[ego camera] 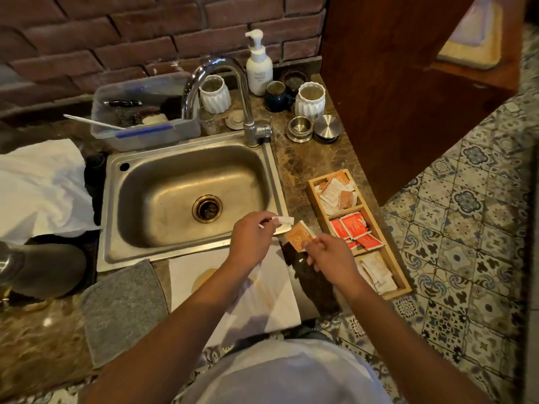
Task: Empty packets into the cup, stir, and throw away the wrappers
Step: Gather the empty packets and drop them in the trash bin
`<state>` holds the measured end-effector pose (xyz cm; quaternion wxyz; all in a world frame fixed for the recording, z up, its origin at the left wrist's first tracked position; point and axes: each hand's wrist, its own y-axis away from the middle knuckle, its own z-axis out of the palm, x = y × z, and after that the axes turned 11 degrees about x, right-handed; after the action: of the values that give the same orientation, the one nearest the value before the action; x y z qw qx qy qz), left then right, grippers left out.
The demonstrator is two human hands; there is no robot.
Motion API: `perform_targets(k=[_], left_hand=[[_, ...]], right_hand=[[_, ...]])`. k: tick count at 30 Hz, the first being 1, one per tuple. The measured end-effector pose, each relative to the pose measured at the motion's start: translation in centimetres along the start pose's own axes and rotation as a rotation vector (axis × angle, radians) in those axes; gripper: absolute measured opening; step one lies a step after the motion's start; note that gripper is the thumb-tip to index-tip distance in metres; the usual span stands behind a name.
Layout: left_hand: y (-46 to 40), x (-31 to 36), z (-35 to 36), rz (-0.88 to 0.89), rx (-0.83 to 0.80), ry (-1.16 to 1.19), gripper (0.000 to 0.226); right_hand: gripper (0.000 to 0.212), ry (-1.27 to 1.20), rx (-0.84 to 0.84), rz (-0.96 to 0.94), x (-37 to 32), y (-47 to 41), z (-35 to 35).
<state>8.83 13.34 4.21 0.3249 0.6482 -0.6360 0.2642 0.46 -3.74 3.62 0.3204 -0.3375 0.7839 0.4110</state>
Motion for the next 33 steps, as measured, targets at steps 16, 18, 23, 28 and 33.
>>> perform_targets(k=[16,18,23,28,33], left_hand=[[4.2,-4.7,-14.8,-0.148,0.307,0.358,0.010],[5.4,-5.6,-15.9,-0.178,0.347,0.389,0.007],[8.4,-8.5,-17.4,-0.293,0.439,0.515,0.008],[12.9,-10.6,-17.7,-0.388,0.621,0.571,0.022],[19.2,-11.8,-17.1,-0.550,0.818,0.601,0.022]], right_hand=[[0.018,-0.082,-0.091,-0.258,-10.1,5.6,5.4],[0.017,-0.047,-0.117,-0.284,-11.0,6.6,6.7],[0.021,0.005,-0.192,-0.363,-12.0,8.4,9.5],[0.028,0.092,-0.353,-0.427,-11.1,9.4,11.8],[0.035,0.102,-0.555,-0.515,-10.0,10.6,12.9]])
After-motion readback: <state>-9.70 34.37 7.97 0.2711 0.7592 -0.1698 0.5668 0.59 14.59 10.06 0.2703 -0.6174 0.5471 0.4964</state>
